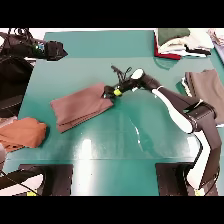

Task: Fold the shirts.

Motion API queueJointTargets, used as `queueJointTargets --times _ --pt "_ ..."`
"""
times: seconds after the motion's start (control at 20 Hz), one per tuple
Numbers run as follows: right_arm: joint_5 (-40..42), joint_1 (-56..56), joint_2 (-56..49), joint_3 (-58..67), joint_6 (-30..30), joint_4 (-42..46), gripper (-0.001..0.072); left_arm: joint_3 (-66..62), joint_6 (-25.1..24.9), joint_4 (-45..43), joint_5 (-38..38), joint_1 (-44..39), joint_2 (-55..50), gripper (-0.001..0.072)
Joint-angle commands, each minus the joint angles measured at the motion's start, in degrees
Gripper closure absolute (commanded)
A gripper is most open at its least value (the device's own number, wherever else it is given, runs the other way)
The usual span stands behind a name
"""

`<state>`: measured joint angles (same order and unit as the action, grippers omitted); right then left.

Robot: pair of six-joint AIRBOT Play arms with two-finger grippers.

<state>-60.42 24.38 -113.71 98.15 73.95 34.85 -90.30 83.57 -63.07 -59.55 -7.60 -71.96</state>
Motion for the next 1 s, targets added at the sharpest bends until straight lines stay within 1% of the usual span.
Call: queueJointTargets --times 0.0,0.2,0.3,0.5,0.55,0.7,0.8,0.95 --pt "-0.15 -4.72 3.67 4.2 2.54 7.63 0.0694 0.0 0.46 -0.11 -0.55 0.07 -0.04 0.0684" --pt "-2.08 -18.16 12.48 4.17 6.43 19.61 0.0693 0.0 0.44 0.11 -1.92 0.07 -0.04 0.0684" --pt "-2.91 -25.88 16.0 4.17 7.23 23.39 0.0694 0.0 0.44 0.46 -1.57 0.07 -0.04 0.0684" --pt "-3.13 -41.38 20.13 4.2 7.72 23.69 0.0693 0.0 0.79 0.52 -1.09 0.07 -0.04 0.0684" --pt "-3.06 -44.68 20.59 4.2 8.2 23.69 0.0693 0.0 1.73 0.52 -1.05 0.07 -0.04 0.0684" --pt "-2.51 -53.07 20.72 4.2 8.74 23.63 0.0694 0.0 2.01 0.55 -1.14 0.07 -0.04 0.0684" --pt "-0.74 -56.41 20.74 4.22 8.76 23.37 0.0694 0.0 2.91 0.52 -1.16 0.07 -0.04 0.0685" --pt "3.02 -58.45 21.35 4.35 8.74 21.57 0.0694 0.0 3.45 0.52 -1.16 0.07 -0.04 0.0684"
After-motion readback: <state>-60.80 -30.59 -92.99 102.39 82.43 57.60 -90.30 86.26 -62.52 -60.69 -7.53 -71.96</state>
